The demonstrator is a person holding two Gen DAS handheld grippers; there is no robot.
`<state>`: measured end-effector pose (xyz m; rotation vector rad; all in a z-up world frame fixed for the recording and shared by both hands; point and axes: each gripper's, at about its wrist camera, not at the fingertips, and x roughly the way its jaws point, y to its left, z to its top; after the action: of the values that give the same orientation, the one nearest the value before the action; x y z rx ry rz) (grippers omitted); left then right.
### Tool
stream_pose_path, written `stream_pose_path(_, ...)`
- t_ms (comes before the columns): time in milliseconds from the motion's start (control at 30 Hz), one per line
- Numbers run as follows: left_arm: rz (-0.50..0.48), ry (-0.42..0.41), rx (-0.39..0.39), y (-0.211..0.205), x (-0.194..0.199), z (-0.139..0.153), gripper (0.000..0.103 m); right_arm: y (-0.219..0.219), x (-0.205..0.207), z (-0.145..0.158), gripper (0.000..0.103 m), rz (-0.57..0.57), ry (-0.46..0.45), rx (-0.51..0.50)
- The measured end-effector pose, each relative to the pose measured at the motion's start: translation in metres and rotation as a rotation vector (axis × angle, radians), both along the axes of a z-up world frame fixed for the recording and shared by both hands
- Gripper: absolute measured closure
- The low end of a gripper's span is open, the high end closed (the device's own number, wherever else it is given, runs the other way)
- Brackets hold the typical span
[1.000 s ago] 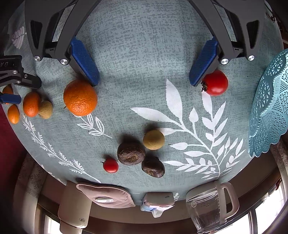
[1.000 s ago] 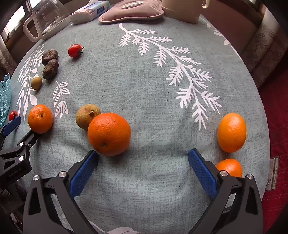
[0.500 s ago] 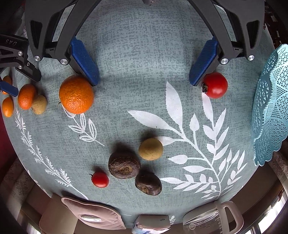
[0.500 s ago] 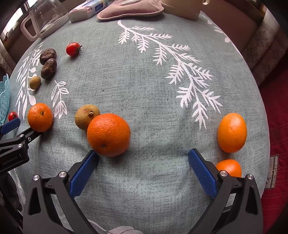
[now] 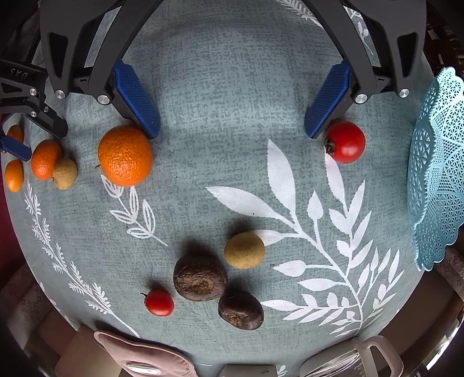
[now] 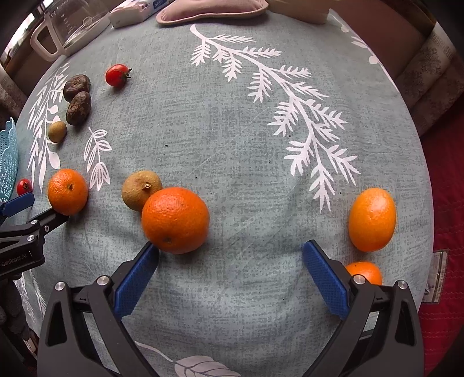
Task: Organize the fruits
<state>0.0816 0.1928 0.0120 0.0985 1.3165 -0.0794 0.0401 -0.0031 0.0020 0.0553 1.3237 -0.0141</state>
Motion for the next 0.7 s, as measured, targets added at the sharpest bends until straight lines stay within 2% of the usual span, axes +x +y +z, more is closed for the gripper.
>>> stream_pose_path(267,-0.005,-0.05,-0.026,-0.003,-0.01,0.032,0.002,-0.007,0.003,0.042,0.005,0.012,-0.12,-0.038)
stream_pose_path(467,-0.022,-0.111,-0.04,0.004,-0.017,0.069,0.002,-0.02,-0.008,0.073,0.005,0.003,-0.214,-0.036)
stream_pose_path(700,-0.025,-0.15,-0.081,-0.011,-0.022,0.094,0.002,-0.045,-0.02,0.092,0.005,-0.052,-0.263,-0.02)
